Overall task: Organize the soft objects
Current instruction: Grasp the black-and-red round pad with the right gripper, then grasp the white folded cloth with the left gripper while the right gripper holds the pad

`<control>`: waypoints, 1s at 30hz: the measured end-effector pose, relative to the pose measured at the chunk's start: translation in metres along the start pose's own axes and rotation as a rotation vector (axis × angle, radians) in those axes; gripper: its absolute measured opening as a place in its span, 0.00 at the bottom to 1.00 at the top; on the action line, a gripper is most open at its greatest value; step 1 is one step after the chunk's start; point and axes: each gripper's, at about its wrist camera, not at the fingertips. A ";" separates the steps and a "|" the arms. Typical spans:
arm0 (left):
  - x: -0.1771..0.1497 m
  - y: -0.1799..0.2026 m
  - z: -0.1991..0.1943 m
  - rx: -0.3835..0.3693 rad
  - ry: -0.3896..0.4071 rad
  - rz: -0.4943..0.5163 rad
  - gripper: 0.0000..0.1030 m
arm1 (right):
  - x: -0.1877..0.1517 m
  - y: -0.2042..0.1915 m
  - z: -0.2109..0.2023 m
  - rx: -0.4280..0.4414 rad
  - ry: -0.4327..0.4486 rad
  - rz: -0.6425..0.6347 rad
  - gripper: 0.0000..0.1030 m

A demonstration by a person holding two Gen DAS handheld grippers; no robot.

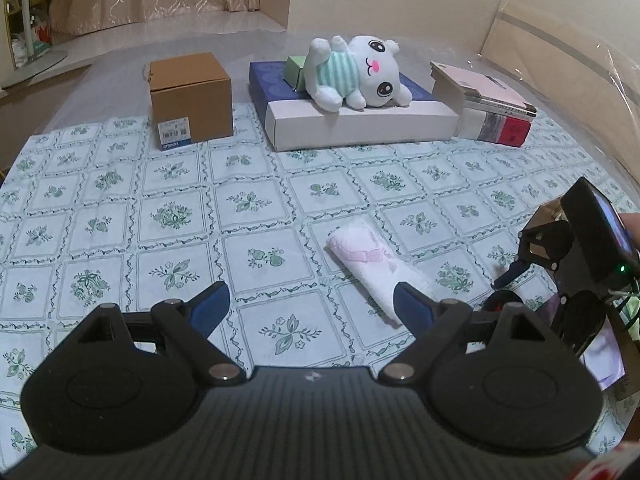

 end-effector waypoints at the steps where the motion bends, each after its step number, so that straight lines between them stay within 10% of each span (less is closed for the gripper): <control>1: 0.000 0.000 0.001 -0.001 -0.001 0.000 0.85 | -0.001 0.002 -0.001 0.011 0.002 0.016 0.88; 14: 0.019 0.017 0.026 -0.041 -0.062 0.027 0.85 | -0.005 0.029 -0.056 -0.171 0.193 0.247 0.77; 30: 0.020 0.031 0.152 -0.146 -0.354 -0.125 0.67 | -0.015 0.058 -0.085 -0.276 0.404 0.521 0.77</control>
Point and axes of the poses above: each gripper's, at about its wrist camera, not at the fingertips, and z roughly the way its jaws point, y to its right, x to its top, and after that the axes turned 10 degrees about y, right-handed
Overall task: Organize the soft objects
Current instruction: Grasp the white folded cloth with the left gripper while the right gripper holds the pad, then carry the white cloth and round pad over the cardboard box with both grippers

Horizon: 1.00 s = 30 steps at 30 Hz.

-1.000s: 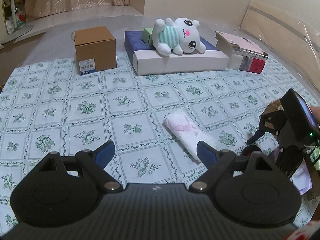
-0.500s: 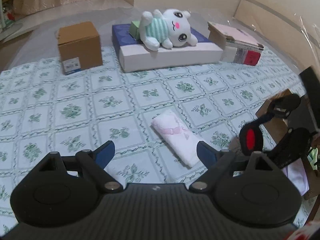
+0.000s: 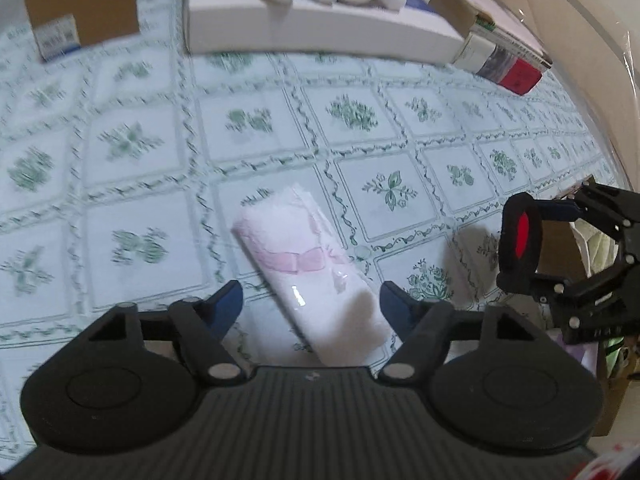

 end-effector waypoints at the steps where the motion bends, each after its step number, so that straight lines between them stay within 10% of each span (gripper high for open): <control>1: 0.001 -0.001 0.004 -0.010 -0.012 -0.013 0.64 | 0.000 0.000 0.001 0.004 0.003 0.000 0.77; 13: 0.004 -0.003 0.020 0.018 -0.046 -0.014 0.16 | -0.005 0.003 0.007 0.007 0.036 0.000 0.77; 30: 0.014 0.076 -0.101 0.015 0.176 0.097 0.10 | 0.003 -0.030 -0.084 -0.028 0.156 0.037 0.77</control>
Point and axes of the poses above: each gripper's, at about its wrist camera, not at the fingertips, and z roughly the way its jaws point, y to its right, x to its top, and after that the axes turned 10 degrees about y, right-handed
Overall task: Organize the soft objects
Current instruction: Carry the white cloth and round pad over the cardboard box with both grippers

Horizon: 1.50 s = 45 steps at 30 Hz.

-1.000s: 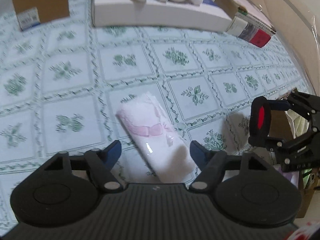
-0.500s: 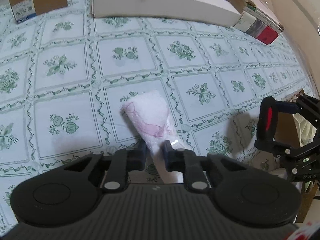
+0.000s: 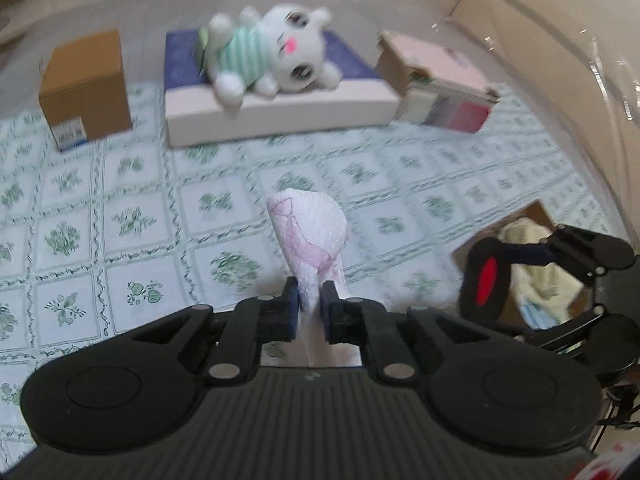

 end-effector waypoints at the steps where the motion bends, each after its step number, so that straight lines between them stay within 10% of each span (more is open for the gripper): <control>1: -0.001 0.007 -0.008 -0.003 0.009 0.007 0.10 | 0.000 -0.003 -0.009 -0.003 0.008 0.001 0.77; 17: -0.081 0.104 -0.122 -0.038 0.147 0.086 0.10 | -0.044 -0.036 -0.147 -0.056 0.127 0.094 0.77; 45: -0.219 0.172 -0.162 0.054 0.261 0.035 0.10 | -0.181 -0.039 -0.262 -0.184 0.217 0.368 0.77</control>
Point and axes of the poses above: each gripper's, at about its wrist camera, not at the fingertips, and z roughly the way its jaws point, y to its right, x to its top, and after that the axes turned 10 degrees about y, right-handed
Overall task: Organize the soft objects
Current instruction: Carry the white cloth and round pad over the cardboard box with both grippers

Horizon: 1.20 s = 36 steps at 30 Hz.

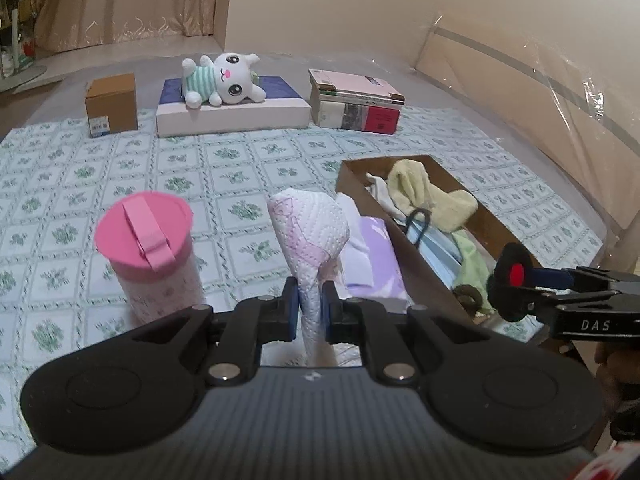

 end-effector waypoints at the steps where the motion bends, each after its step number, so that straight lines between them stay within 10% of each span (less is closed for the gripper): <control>1: -0.003 0.003 -0.002 0.000 0.000 0.002 0.10 | -0.002 0.003 -0.004 -0.010 0.003 0.003 0.77; 36: -0.019 0.121 0.043 -0.230 -0.082 0.000 0.10 | -0.020 0.089 -0.067 -0.220 0.058 0.078 0.77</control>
Point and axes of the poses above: each gripper's, at about its wrist camera, not at the fingertips, and z roughly the way its jaws point, y to its right, x to its top, and after that the axes turned 10 degrees about y, right-handed
